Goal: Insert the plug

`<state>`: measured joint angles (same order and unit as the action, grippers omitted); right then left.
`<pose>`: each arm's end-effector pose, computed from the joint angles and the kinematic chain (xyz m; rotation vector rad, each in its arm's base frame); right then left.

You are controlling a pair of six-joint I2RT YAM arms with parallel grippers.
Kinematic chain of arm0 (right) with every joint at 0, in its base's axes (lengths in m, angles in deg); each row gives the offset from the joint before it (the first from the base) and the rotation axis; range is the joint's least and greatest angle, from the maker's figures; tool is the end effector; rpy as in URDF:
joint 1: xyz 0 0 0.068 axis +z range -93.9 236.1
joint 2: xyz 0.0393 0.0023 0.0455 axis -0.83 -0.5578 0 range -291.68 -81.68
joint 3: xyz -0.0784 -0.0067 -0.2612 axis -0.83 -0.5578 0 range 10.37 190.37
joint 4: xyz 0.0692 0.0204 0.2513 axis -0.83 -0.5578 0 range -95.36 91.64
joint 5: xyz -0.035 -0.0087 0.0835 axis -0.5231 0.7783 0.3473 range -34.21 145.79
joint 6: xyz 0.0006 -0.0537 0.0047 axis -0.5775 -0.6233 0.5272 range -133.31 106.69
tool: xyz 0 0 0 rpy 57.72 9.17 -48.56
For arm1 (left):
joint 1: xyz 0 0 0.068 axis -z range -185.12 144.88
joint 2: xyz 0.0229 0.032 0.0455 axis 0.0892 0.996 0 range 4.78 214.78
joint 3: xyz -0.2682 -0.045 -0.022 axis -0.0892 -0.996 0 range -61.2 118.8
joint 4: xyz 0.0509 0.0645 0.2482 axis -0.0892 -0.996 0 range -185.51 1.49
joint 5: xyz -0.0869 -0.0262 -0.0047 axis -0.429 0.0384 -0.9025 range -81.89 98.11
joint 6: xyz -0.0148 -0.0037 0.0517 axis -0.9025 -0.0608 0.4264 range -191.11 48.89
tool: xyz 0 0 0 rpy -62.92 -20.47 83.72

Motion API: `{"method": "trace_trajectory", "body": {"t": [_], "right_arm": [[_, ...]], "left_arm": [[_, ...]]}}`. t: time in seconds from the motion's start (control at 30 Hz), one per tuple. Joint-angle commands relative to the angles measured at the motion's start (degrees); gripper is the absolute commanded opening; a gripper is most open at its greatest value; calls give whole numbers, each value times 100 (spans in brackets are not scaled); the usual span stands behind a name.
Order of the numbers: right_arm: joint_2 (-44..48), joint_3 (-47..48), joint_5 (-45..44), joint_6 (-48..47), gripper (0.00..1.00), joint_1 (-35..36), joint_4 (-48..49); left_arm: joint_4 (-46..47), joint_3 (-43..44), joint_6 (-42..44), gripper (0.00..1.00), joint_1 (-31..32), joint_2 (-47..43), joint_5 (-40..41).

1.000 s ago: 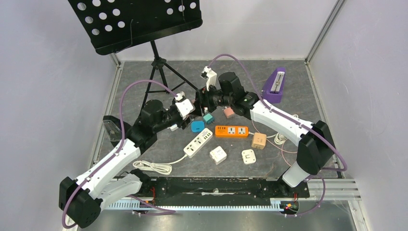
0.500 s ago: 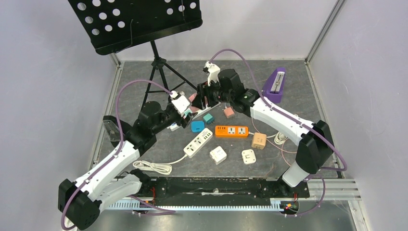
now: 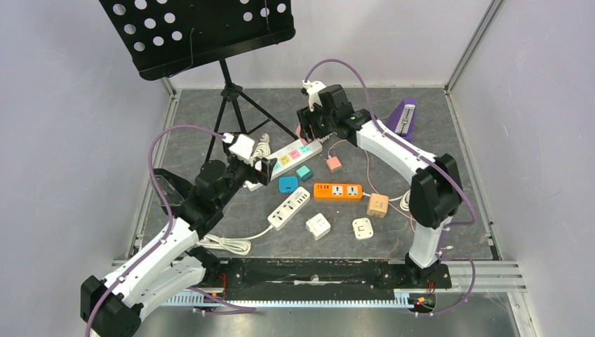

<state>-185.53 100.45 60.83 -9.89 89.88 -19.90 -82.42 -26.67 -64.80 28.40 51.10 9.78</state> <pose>0.3513 0.2388 0.3065 -0.6305 2.1308 0.4593 0.1663 -0.1088 0.3023 0.5517 1.5880 -0.3342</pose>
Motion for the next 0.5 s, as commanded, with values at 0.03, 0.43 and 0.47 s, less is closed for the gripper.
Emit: {"method": "trace_trajectory", "body": {"t": [0.03,0.43,0.47], "right_arm": [[-642,772,-69,-441,0,-3,-248],[-1416,1222,-109,-418,0,-7,-641],[-1444,1231,-108,-417,0,-3,-654]], "left_arm": [[477,-17,-1218,94,6,-100,1115],[-161,400,-1694,95,-3,284,1192],[-144,403,-1694,95,-3,297,1193]]}}
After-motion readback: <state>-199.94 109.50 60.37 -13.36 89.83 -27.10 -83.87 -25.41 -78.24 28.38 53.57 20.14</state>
